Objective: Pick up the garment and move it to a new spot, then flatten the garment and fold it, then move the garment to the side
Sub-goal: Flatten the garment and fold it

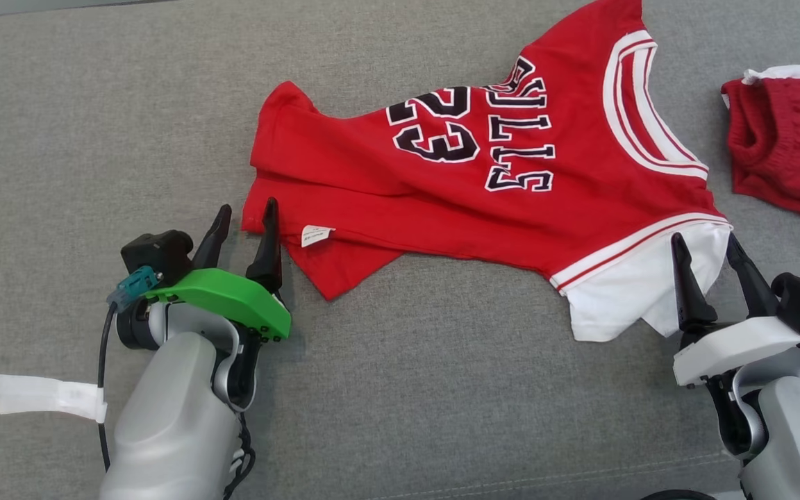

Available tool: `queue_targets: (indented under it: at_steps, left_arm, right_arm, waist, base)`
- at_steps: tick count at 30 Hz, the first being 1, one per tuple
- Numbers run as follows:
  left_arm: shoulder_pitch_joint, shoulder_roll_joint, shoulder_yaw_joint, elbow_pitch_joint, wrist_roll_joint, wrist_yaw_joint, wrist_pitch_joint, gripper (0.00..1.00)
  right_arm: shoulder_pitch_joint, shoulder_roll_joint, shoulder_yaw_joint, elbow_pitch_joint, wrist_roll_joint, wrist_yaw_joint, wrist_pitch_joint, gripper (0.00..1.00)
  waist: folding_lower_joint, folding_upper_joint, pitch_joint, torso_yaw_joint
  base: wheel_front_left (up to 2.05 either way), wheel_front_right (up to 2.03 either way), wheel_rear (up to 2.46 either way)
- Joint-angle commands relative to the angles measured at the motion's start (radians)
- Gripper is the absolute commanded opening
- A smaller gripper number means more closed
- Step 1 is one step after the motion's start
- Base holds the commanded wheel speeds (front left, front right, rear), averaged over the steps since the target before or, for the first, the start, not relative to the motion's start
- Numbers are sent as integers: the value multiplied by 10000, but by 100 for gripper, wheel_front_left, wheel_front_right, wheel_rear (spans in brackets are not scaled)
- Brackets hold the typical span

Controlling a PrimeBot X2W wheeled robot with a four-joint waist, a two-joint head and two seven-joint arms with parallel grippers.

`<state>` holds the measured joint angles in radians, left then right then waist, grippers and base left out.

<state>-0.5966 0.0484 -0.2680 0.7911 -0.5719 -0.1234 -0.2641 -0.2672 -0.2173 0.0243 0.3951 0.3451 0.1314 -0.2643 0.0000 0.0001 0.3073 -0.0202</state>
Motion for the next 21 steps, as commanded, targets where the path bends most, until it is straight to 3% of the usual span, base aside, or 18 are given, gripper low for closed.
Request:
queue_targets:
  at_steps: [1, 16, 21]
  left_arm:
    - [-2, 44, -41, 61, -78, -39, 3, 100]
    - [1375, 43, -1724, -1115, -534, 0, 3, 100]
    - [1540, 46, -2287, -1094, -889, 220, 4, 100]
  right_arm:
    - [-44, 27, -52, -71, -85, -16, 7, 100]
    - [73, 209, -408, 61, -331, -17, 9, 100]
    - [84, 191, -359, 91, -406, -17, 7, 100]
  waist:
    - [0, -1, 141, -150]
    - [0, -1, -66, 306]
    - [0, -1, -139, 298]
  base:
    - [0, 0, 0]
    - [0, 0, 0]
    - [0, 0, 0]
